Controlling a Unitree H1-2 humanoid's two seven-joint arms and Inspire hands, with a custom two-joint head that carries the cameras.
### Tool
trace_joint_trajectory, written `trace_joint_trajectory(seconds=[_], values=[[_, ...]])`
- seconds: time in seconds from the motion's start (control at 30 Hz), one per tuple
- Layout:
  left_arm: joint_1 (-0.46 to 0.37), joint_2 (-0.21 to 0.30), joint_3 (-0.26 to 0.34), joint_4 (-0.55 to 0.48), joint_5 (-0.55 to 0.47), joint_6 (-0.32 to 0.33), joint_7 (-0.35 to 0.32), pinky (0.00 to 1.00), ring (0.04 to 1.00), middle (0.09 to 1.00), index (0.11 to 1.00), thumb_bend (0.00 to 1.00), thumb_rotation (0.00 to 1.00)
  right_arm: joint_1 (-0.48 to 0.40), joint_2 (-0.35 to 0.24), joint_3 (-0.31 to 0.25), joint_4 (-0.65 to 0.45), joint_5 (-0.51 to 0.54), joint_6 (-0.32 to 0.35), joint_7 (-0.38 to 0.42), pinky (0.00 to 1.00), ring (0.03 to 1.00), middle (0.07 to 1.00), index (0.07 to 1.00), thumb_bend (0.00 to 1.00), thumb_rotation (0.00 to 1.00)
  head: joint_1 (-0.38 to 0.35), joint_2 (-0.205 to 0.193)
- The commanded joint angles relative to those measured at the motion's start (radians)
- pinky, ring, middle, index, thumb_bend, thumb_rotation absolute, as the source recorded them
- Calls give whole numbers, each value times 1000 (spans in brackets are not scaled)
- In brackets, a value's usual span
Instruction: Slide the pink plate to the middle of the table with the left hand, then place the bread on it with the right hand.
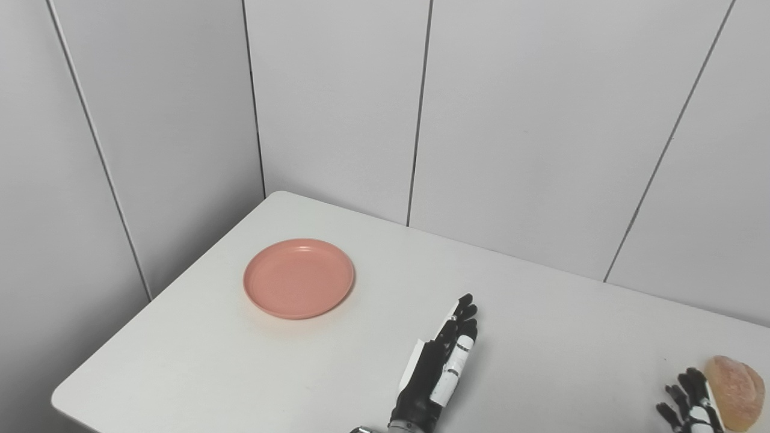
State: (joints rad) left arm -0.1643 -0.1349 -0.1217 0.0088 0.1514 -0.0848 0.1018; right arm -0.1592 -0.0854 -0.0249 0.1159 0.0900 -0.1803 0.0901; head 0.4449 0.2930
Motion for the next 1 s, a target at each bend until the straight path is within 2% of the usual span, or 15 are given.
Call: trace_joint_trajectory(seconds=[0.0, 0.23, 0.4, 0.63, 0.97], values=[[-40, 1, 2, -49, -8, 2, -12, 922, 929, 947, 933, 440, 1000, 31, 12, -1, 37, 18, -17, 8, 933, 978, 992, 985, 264, 1000, 0, 4], [-68, 11, 38, -113, -13, 41, -9, 881, 900, 918, 908, 398, 1000, 27, 12, 3, 43, 18, -22, 14, 934, 978, 997, 991, 303, 1000, 4, 4], [-90, 23, 58, -148, -57, 83, -27, 905, 907, 921, 909, 397, 1000, 24, 12, 4, 47, 13, -19, 15, 950, 983, 1000, 995, 303, 1000, 4, 4], [-125, 80, 88, -190, -48, 133, -35, 911, 908, 926, 915, 427, 1000, 20, 12, 3, 61, 13, -26, 15, 947, 981, 999, 996, 290, 1000, 4, 3], [-185, 171, 164, -144, -86, 106, -42, 910, 898, 925, 920, 479, 1000, 21, 12, 1, 60, 12, -19, 12, 954, 979, 997, 991, 284, 1000, 12, 5]])
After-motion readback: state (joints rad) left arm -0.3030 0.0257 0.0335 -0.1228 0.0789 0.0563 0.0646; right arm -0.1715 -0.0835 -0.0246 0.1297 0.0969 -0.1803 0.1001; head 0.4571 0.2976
